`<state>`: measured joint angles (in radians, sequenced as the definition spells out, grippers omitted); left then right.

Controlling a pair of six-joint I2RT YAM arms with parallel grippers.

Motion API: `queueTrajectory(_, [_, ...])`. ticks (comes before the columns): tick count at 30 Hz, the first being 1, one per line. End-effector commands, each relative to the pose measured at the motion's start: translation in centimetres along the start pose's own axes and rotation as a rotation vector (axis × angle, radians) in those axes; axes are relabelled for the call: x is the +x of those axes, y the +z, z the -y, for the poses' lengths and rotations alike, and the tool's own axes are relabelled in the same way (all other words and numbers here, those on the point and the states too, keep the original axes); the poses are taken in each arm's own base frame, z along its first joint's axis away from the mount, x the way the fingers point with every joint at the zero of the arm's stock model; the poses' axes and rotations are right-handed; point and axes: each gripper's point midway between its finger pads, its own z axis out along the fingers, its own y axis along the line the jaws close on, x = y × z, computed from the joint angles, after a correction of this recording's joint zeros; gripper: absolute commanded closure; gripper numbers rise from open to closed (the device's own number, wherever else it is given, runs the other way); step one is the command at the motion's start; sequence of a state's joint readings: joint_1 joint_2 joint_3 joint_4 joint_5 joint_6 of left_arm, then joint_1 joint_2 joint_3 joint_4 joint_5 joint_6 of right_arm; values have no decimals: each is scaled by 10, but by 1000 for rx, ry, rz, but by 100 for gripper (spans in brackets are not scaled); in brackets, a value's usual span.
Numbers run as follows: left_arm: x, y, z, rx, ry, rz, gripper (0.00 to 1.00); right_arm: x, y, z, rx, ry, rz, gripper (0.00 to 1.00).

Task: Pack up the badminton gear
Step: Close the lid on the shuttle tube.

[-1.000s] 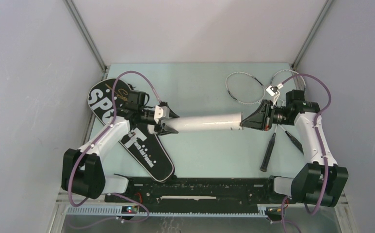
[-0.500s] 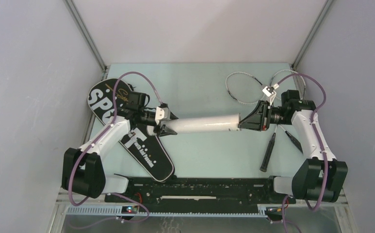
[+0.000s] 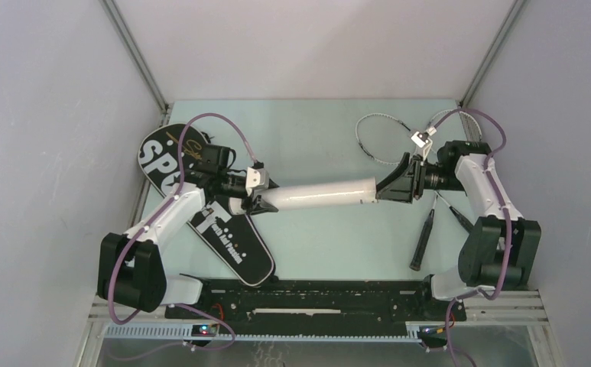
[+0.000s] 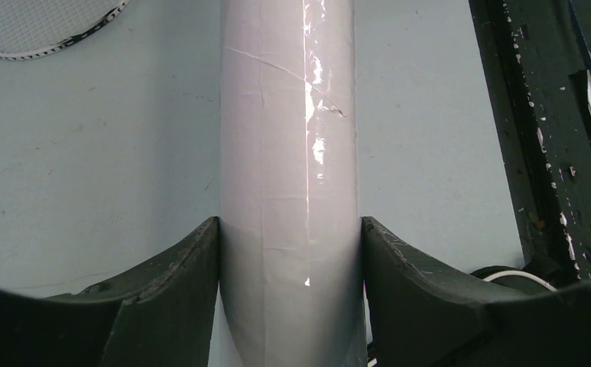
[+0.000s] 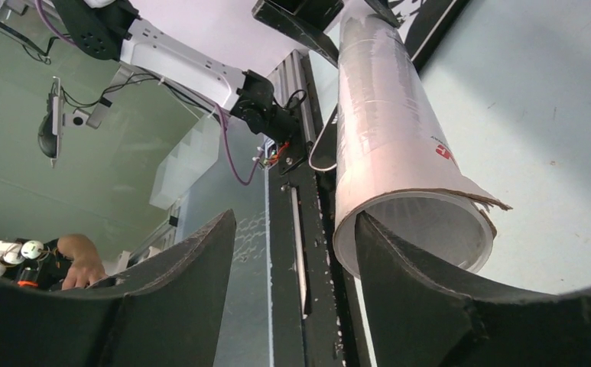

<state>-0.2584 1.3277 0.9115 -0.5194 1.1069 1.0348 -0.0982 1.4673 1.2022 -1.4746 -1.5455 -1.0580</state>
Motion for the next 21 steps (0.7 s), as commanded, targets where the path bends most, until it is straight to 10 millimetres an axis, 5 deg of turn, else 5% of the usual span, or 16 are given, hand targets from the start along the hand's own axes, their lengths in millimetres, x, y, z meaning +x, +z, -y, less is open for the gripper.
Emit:
queueTrajectory(1, [-73,-2,-3,58,178,192,55,1,1,-4,-9,-29,-4,31])
queueTrajectory(13, [-83,-3,0,77,182,225,58,3,-5,10,17,31,0,32])
queueTrajectory(21, [-80,-2,-9,67,157,204,71,1,-13,20,47,52,12,32])
